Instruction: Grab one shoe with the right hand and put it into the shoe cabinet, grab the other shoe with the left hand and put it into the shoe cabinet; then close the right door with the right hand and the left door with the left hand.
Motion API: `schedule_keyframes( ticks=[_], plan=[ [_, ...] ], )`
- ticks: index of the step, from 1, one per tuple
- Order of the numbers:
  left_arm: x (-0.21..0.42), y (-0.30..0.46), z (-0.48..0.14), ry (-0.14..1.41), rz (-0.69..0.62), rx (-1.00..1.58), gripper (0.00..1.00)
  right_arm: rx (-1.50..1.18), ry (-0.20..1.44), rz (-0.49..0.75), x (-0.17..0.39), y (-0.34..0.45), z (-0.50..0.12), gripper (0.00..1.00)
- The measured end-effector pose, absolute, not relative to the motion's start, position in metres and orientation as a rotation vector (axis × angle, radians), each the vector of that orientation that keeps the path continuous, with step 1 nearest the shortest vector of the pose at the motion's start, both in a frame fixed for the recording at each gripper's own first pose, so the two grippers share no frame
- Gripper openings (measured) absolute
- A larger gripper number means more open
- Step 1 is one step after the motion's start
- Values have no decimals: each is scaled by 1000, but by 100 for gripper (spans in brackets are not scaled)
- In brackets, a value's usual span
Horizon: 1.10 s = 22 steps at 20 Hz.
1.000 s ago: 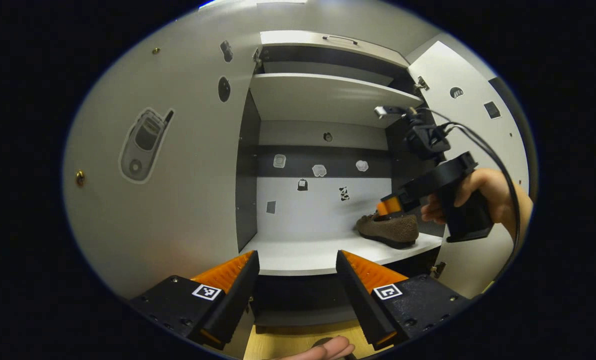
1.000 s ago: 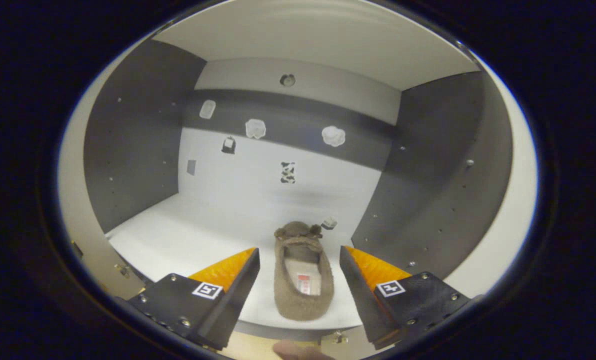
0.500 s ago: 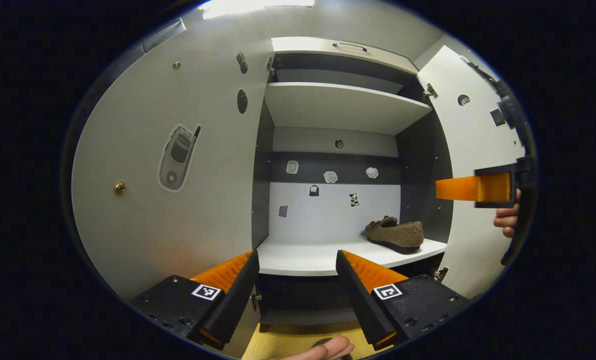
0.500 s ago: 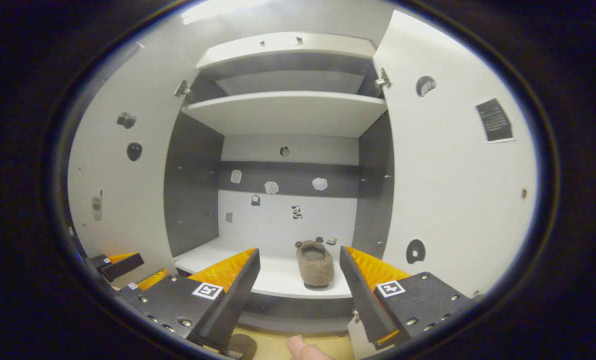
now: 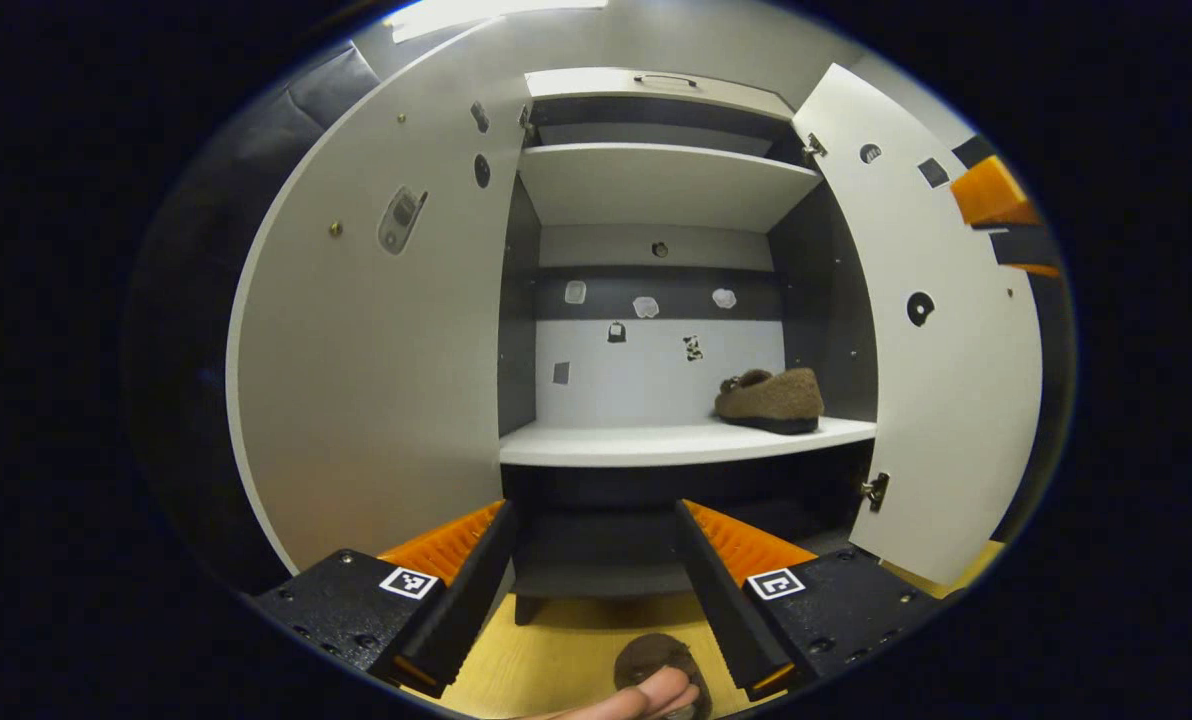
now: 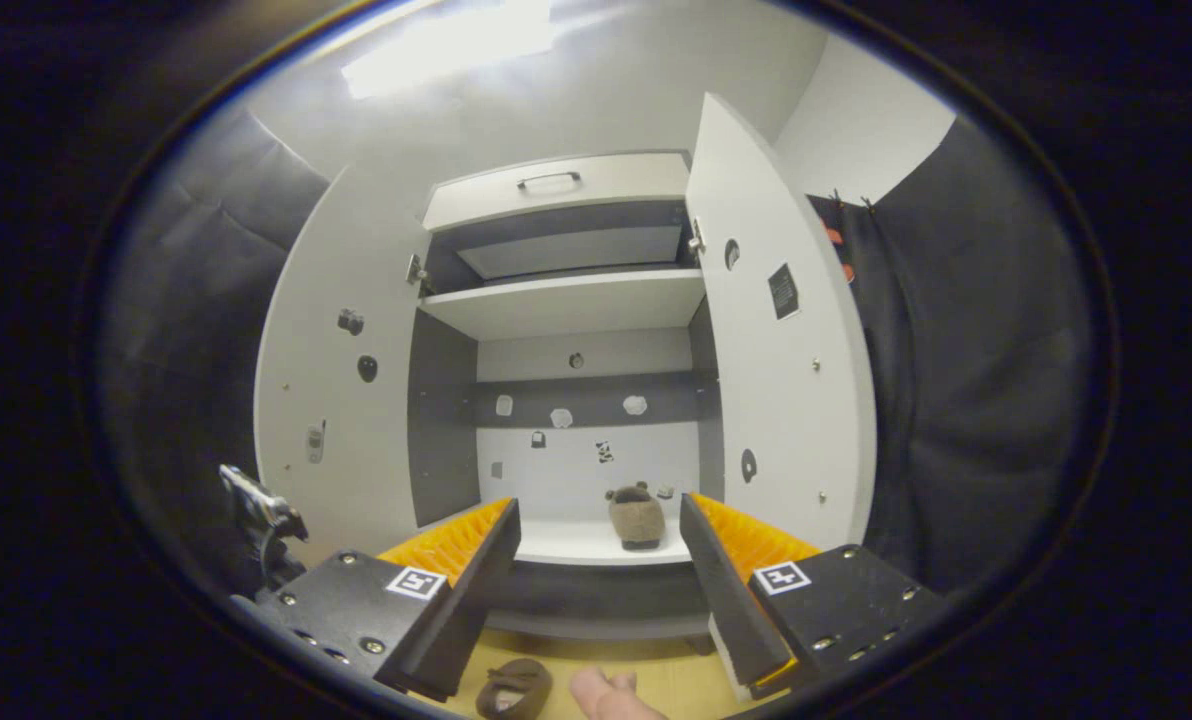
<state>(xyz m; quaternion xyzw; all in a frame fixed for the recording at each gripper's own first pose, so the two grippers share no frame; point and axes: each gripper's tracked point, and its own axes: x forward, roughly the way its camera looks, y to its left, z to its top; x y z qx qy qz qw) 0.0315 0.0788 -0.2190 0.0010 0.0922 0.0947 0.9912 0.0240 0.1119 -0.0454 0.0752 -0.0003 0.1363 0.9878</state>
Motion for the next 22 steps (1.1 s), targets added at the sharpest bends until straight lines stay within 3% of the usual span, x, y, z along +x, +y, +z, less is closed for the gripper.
schedule_keyframes(
  ticks=[10,17,18,22],
  plan=[
    [-14,58,-369,507,122,-80,98,86,-127,88,-56,49,-50,96],
    [-36,52,-442,728,116,-88,97,124,-94,131,-82,58,-73,96],
    [-39,52,-452,770,117,-101,94,124,-84,136,-83,59,-79,96],
    [-33,58,-482,835,128,-108,66,162,-47,129,-79,55,-96,96]
  ],
)
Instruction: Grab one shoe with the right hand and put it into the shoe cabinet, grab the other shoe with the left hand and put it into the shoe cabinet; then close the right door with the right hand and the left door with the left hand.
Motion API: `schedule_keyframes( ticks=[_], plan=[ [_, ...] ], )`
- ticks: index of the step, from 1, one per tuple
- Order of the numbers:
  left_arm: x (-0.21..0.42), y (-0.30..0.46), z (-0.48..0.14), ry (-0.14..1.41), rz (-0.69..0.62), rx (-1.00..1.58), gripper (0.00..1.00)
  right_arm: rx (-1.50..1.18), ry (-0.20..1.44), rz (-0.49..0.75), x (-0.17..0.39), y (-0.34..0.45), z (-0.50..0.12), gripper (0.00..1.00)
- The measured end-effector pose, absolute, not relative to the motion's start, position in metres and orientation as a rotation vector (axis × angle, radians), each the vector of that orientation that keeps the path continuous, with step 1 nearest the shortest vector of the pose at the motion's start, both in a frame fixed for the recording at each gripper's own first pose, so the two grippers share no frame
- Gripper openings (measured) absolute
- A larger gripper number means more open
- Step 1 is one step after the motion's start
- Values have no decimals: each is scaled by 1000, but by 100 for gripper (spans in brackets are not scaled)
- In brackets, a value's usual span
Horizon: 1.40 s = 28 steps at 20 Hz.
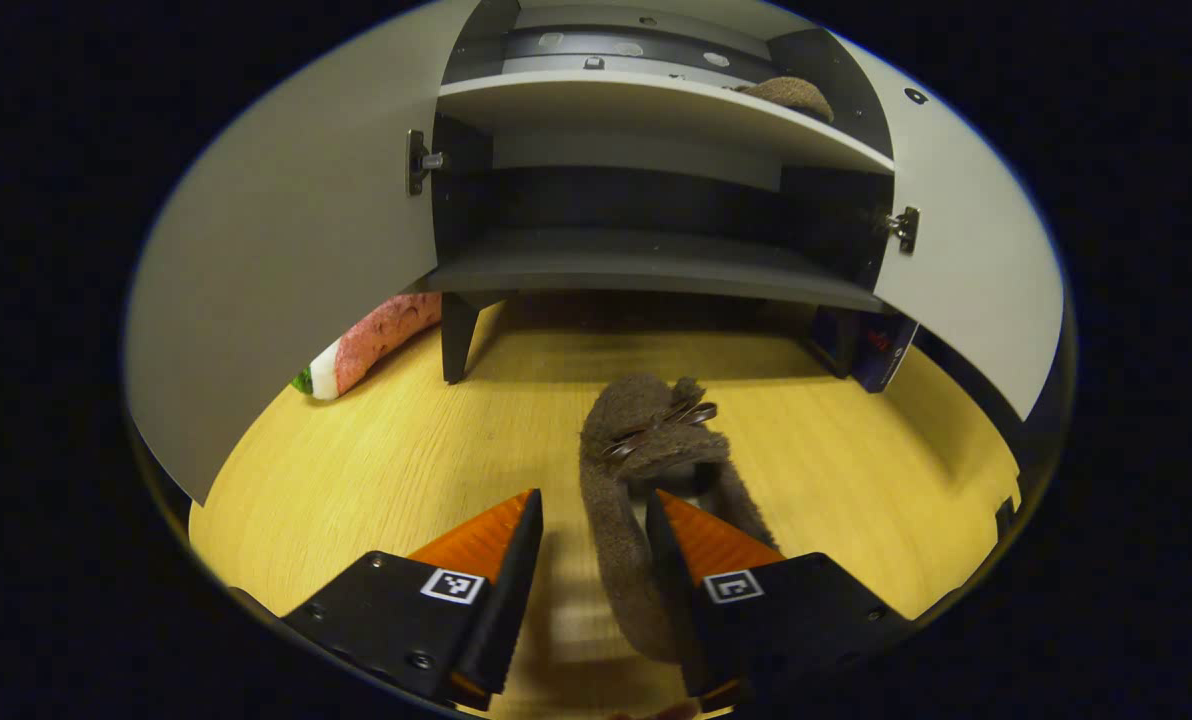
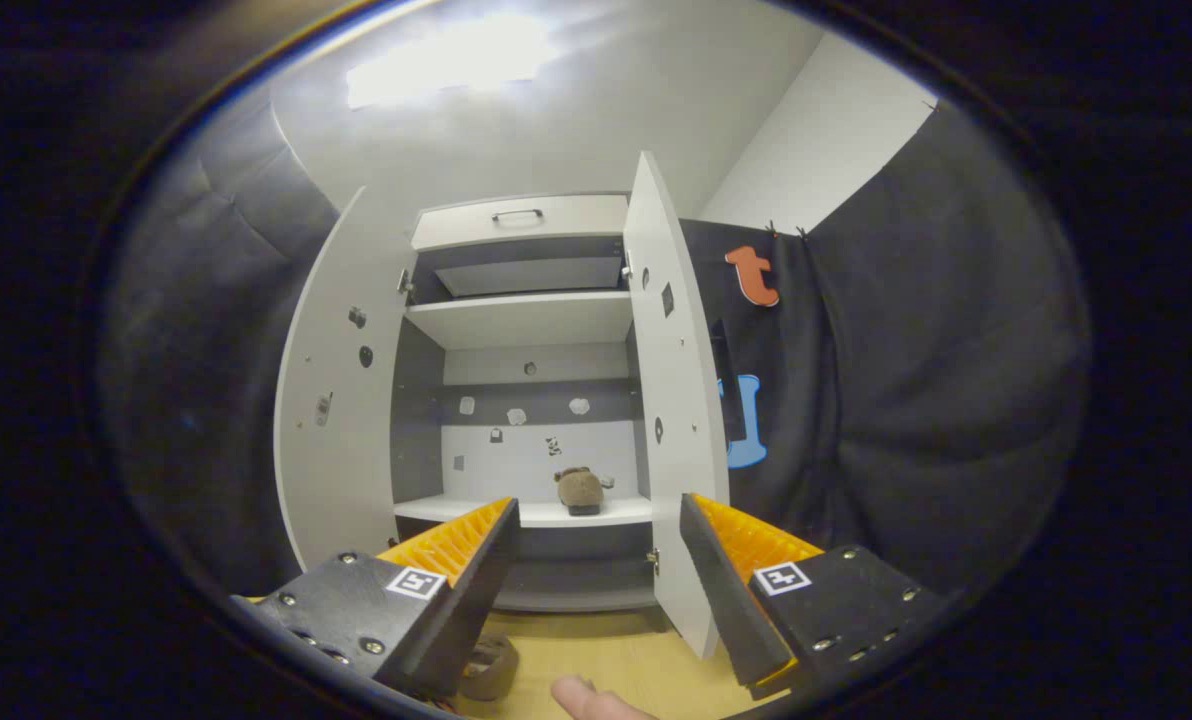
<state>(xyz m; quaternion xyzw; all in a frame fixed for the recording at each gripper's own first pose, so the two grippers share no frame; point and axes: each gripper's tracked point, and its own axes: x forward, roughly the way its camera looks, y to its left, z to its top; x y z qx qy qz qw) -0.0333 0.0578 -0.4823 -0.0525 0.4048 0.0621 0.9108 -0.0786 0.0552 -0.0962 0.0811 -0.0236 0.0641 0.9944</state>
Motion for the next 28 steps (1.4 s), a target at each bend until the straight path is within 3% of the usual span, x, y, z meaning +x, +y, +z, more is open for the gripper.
schedule_keyframes(
  ticks=[2,4,5,10,22,28],
  plan=[
    [-31,46,-489,848,89,-137,48,168,-33,131,-78,53,-103,96],
    [-31,54,-488,845,100,-111,10,171,-26,136,-80,52,-107,96],
    [-34,54,-489,857,95,-92,1,172,-25,138,-81,52,-108,94],
    [-40,46,-451,791,86,-53,1,169,-25,139,-83,48,-111,96],
    [-23,40,-264,444,70,8,1,142,-80,145,-104,41,-91,94],
    [20,48,-169,303,90,-21,0,134,-72,126,-104,29,-86,96]
  ],
)
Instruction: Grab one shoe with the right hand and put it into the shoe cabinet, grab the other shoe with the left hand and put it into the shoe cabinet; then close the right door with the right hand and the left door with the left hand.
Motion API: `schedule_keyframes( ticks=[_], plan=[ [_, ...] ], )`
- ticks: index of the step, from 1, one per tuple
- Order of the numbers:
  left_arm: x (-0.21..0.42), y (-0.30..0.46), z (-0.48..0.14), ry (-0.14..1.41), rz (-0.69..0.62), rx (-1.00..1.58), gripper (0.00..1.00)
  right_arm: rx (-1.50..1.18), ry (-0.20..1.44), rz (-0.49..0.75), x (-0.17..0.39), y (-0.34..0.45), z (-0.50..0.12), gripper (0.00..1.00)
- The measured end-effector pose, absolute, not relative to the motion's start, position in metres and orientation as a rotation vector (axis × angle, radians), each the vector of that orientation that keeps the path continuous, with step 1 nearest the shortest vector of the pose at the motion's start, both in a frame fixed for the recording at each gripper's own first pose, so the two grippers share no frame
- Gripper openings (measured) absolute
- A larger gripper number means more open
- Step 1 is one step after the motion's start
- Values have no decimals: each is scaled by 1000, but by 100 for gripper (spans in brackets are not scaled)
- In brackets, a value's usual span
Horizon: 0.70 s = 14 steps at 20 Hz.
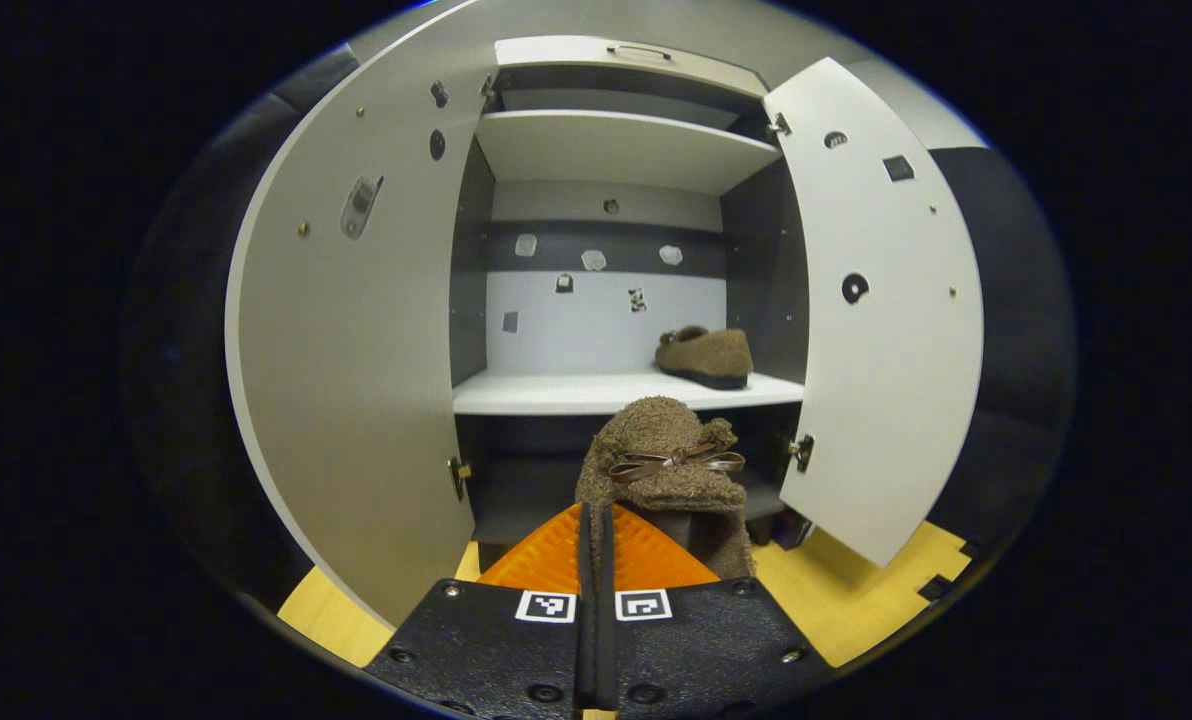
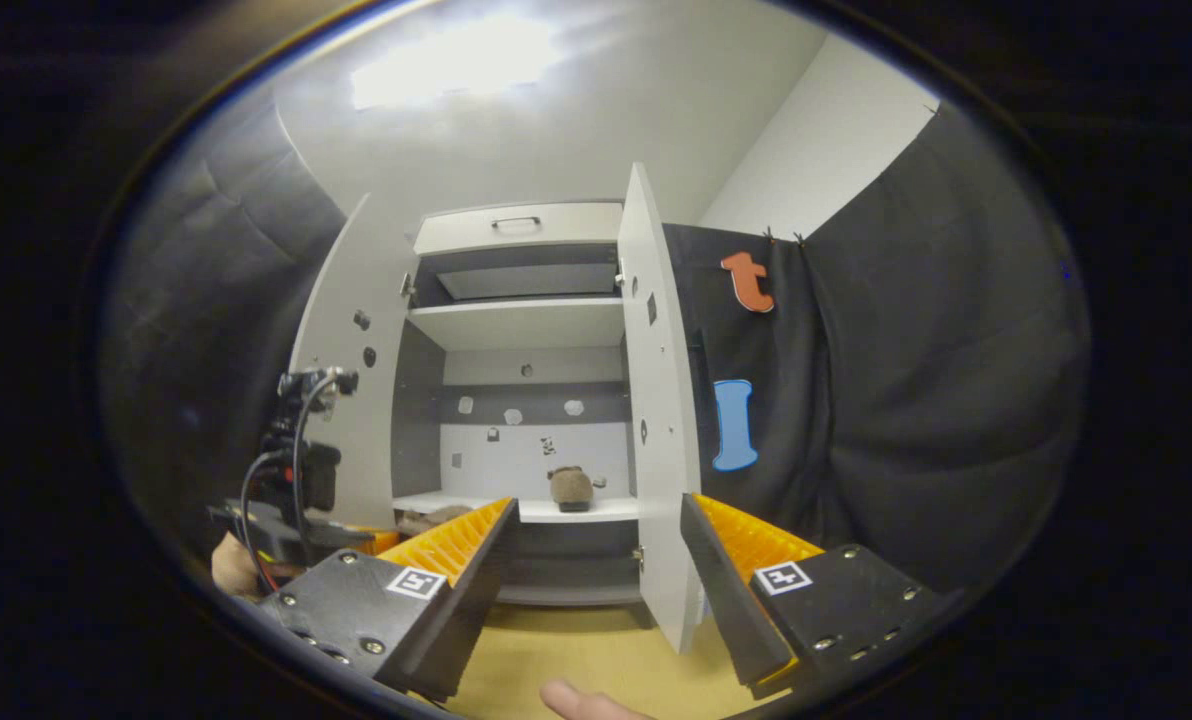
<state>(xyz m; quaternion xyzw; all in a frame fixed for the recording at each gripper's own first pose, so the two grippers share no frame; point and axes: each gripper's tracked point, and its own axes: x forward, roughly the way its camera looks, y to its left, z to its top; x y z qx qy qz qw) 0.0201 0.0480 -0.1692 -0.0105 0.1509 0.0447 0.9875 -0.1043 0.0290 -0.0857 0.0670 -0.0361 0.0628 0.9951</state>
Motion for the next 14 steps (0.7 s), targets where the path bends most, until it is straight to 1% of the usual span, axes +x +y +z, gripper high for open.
schedule_keyframes(
  ticks=[1,3,4,5,6,8,12,14],
  plan=[
    [31,48,-155,286,80,-36,0,138,-74,125,-104,27,-85,94],
    [53,51,-130,267,63,-81,0,148,-79,127,-108,24,-84,94],
    [64,55,-118,256,57,-103,0,151,-82,131,-109,23,-84,96],
    [79,58,-106,244,57,-124,0,157,-79,140,-109,24,-84,94],
    [94,61,-98,241,60,-137,0,169,-74,153,-109,27,-84,96],
    [125,66,-86,219,70,-148,0,185,-81,177,-114,28,-81,96],
    [185,79,-84,223,135,-148,0,181,-99,191,-121,23,-76,96],
    [217,79,-89,243,128,-135,1,185,-97,216,-126,25,-78,94]
  ],
)
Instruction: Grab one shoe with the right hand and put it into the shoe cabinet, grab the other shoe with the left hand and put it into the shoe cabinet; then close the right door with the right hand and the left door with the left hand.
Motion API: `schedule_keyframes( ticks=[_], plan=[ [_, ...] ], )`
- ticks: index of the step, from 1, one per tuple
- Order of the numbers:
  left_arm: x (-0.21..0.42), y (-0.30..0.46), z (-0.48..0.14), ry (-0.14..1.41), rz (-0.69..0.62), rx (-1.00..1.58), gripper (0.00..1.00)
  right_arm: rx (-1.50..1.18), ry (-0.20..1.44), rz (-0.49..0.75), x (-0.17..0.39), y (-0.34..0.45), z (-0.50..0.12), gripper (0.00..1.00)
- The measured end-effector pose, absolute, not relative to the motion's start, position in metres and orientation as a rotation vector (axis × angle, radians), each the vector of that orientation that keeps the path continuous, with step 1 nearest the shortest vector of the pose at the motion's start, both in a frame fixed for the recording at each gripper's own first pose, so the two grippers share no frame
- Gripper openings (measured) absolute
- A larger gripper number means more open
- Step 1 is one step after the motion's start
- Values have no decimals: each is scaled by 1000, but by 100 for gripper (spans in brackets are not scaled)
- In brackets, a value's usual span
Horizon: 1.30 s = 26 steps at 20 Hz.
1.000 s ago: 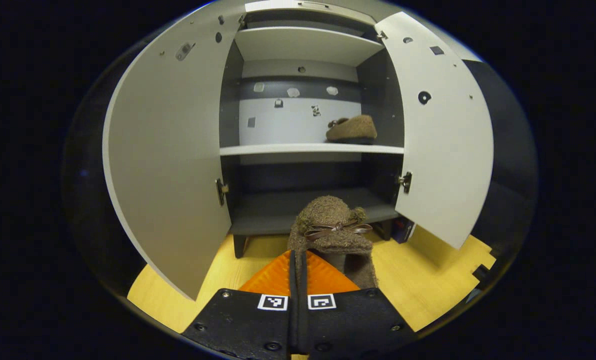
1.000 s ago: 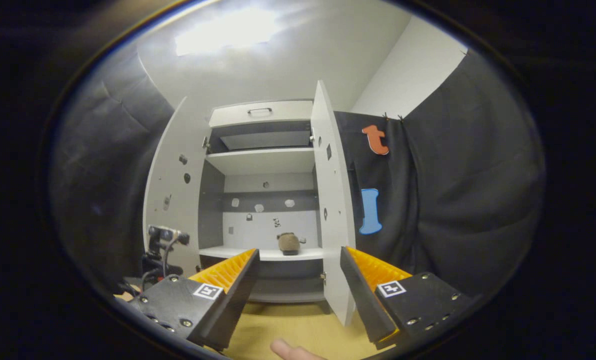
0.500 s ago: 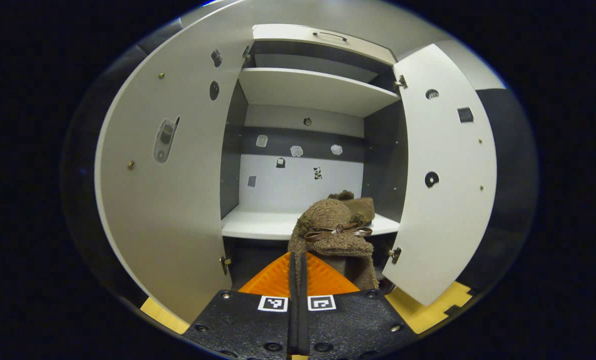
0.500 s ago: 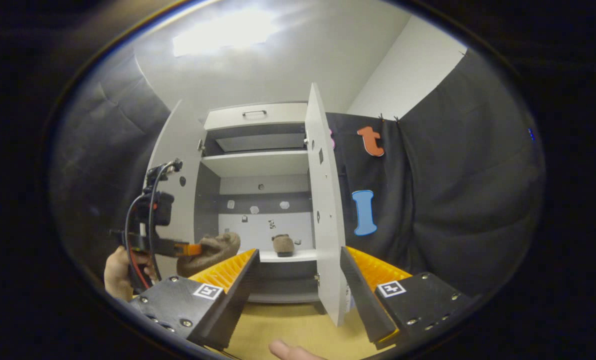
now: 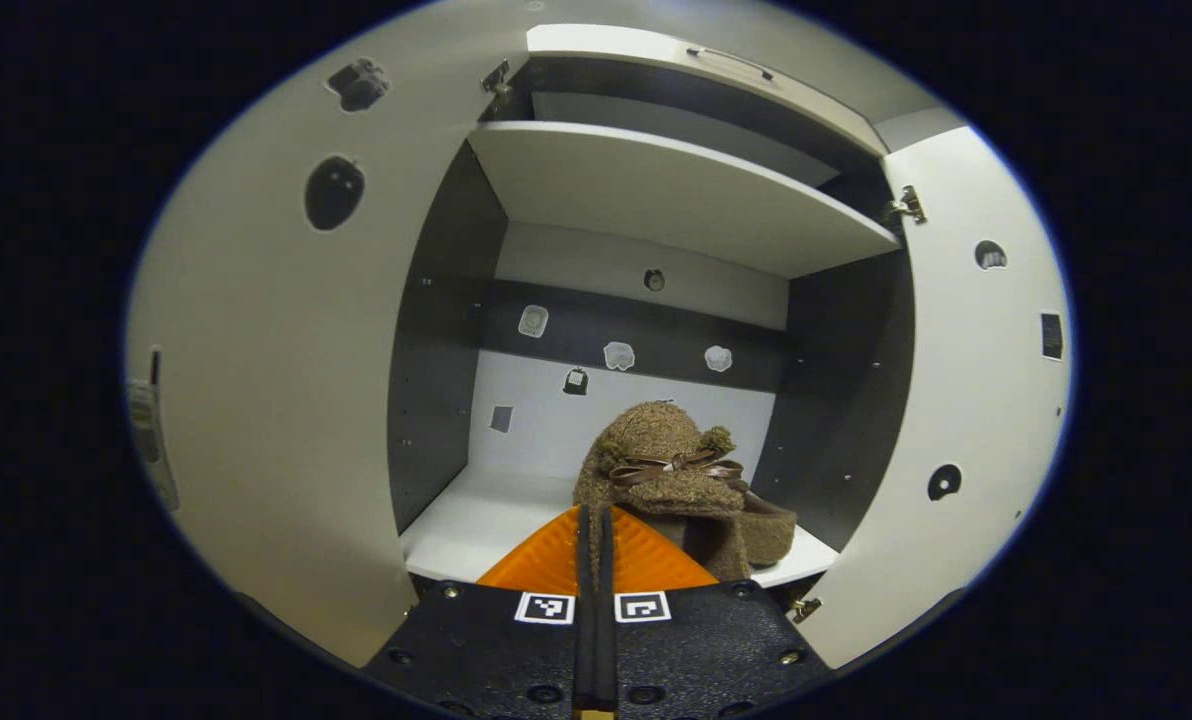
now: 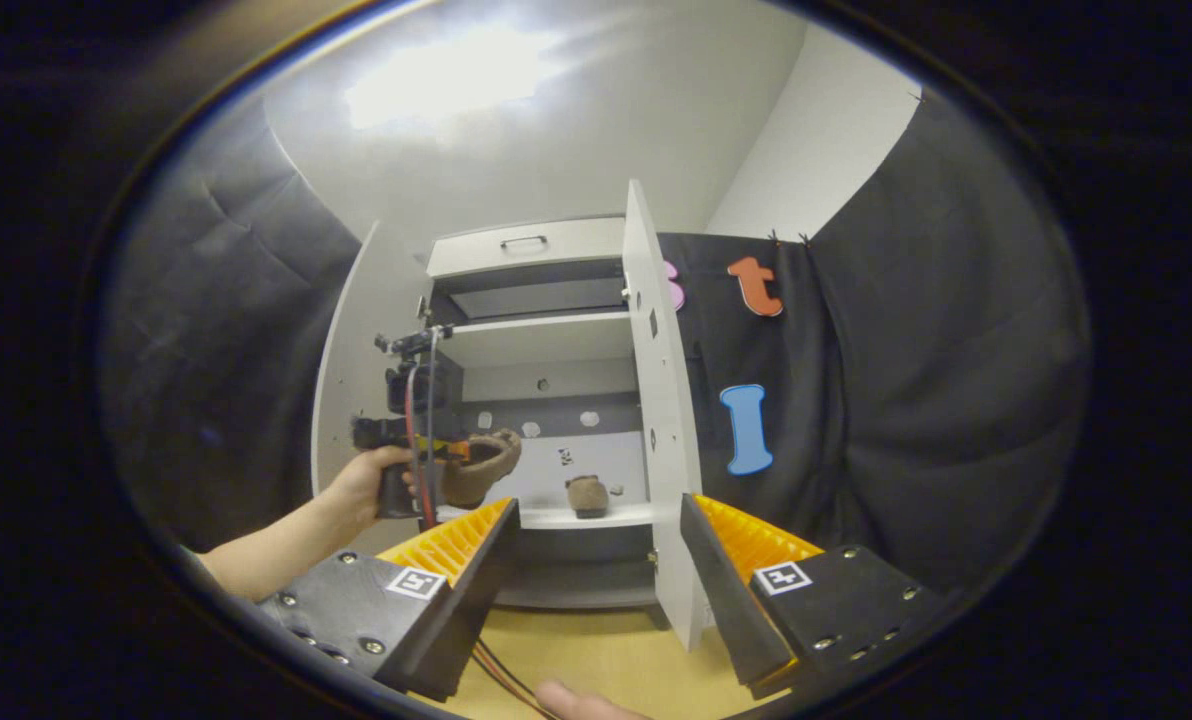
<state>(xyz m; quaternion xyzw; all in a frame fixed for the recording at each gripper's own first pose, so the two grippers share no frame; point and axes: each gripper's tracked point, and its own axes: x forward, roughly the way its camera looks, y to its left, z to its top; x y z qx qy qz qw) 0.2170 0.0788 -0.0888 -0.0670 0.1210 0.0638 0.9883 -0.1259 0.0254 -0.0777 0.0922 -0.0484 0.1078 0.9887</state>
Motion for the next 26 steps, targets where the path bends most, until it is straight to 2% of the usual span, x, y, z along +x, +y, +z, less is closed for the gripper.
schedule_keyframes(
  ticks=[3,11,14,15,16,19,23,26],
  plan=[
    [258,77,-100,269,109,-186,0,200,-96,237,-130,21,-82,96],
    [311,119,-184,379,229,-267,1,218,-55,221,-120,-2,-107,94],
    [320,132,-181,320,225,-293,4,204,-32,224,-119,-1,-120,96],
    [324,126,-176,294,185,-314,18,199,-24,223,-118,0,-125,94],
    [320,117,-170,296,151,-331,24,195,-18,226,-118,2,-128,94],
    [301,117,-154,298,162,-261,97,199,-9,237,-118,9,-131,96],
    [263,113,-99,191,181,-166,97,184,-21,239,-119,17,-128,96],
    [217,94,-59,147,121,-105,97,178,-33,222,-115,20,-123,94]
  ],
)
